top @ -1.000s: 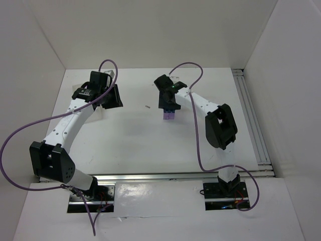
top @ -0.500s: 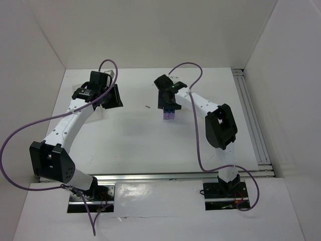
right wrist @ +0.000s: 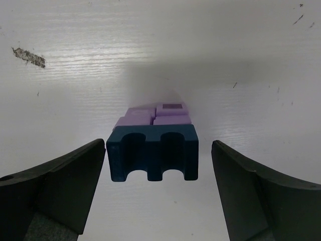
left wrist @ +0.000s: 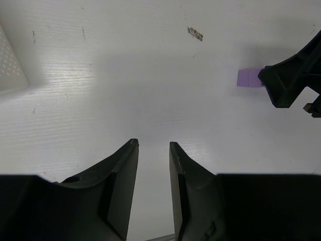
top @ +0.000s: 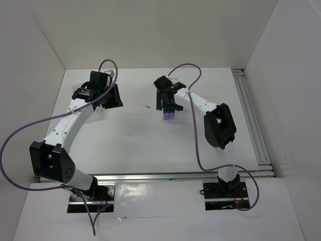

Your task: Build the wood block tower

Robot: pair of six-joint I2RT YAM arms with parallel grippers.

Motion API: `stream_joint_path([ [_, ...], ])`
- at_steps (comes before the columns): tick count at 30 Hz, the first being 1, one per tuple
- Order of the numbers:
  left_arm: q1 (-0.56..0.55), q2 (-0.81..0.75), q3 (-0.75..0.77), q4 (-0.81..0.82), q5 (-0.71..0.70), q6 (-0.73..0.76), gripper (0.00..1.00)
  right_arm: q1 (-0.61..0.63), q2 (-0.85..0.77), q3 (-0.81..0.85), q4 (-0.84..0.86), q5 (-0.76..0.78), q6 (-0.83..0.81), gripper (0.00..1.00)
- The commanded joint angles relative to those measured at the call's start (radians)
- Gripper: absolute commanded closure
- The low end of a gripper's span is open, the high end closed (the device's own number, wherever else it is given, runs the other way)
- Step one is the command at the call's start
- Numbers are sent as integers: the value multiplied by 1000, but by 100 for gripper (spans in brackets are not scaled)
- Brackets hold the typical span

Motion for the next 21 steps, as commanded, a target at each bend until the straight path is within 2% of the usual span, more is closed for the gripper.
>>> stream_joint_path([
  [1, 6, -6, -10, 25, 10, 26, 56, 11, 19, 21, -29, 27, -16, 6],
  [9, 6, -6, -10, 25, 10, 26, 56, 11, 38, 21, -29, 27, -16, 6],
  [13, 6, -6, -10, 25, 10, 26, 56, 11, 47, 32, -29, 36, -16, 13],
  [21, 6, 3, -10, 25, 10, 26, 56, 11, 47, 32, -29, 45, -7, 18],
])
